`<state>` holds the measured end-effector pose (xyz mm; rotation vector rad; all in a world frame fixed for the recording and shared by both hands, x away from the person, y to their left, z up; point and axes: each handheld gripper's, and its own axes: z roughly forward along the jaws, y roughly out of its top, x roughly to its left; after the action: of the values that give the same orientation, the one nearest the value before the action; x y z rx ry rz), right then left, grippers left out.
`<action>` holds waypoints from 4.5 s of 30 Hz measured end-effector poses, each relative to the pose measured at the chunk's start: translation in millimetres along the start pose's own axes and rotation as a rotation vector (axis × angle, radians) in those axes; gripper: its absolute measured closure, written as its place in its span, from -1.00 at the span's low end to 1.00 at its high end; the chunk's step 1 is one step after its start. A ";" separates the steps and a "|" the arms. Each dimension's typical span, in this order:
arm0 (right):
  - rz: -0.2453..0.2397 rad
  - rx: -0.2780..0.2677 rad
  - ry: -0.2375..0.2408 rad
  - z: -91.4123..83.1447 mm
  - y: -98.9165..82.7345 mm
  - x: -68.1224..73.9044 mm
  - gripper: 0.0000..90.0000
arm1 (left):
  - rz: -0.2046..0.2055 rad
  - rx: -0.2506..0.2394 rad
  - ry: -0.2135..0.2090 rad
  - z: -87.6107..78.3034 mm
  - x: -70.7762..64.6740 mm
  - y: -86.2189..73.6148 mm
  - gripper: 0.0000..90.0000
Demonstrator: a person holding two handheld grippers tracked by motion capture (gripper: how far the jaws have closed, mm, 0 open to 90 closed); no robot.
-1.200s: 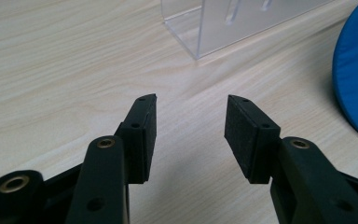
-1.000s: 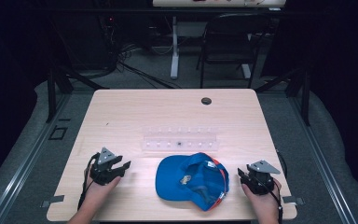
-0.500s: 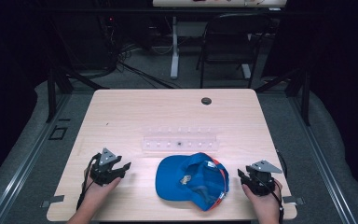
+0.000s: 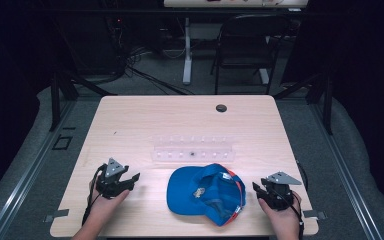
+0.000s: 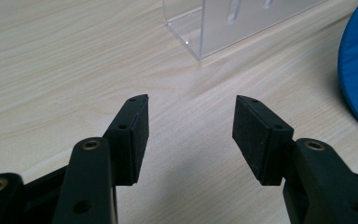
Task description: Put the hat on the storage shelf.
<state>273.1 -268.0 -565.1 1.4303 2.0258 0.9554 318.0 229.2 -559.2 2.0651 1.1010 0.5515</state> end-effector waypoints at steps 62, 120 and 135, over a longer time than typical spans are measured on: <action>0.136 0.222 0.403 -24.5 51.9 9.9 0.40 | -0.003 0.037 -0.033 -0.5 -1.5 0.0 0.14; 0.292 0.357 0.585 -4.9 55.4 13.4 0.72 | -0.010 0.036 -0.025 -0.6 0.0 -0.2 0.15; 0.357 0.413 0.540 -0.2 68.8 9.6 0.72 | -0.010 0.036 -0.026 -0.4 0.2 -0.3 0.15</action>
<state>311.5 -244.6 -512.1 1.9681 2.5165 1.2223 317.7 229.7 -559.2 2.0910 1.1135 0.5022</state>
